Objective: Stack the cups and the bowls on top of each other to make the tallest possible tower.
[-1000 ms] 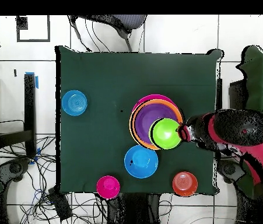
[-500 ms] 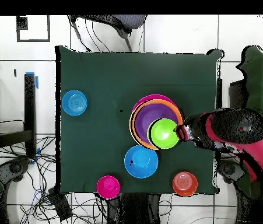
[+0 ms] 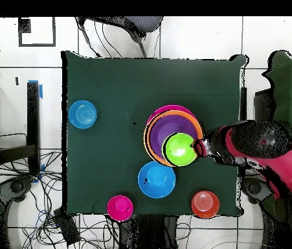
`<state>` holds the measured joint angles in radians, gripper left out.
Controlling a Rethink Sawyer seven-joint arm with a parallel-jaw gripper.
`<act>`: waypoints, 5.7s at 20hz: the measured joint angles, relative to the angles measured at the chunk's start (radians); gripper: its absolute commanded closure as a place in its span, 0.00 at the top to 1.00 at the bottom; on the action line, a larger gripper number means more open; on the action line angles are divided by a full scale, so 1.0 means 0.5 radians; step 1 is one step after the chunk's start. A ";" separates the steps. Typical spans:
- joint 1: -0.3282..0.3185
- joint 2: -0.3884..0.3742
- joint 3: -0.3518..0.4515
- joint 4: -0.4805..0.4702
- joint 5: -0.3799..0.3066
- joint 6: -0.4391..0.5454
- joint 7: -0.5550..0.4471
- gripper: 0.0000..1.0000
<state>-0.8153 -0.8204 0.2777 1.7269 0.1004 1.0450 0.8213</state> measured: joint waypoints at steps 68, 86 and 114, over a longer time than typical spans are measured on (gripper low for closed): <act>0.085 -0.115 0.057 -0.021 0.040 -0.516 0.000 0.00; 0.153 -0.115 0.060 0.100 0.045 -0.516 0.000 0.00; 0.070 -0.053 0.066 0.150 0.043 -0.517 0.000 0.00</act>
<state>-0.7802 -0.8471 0.3107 1.8021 0.1221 0.7867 0.8213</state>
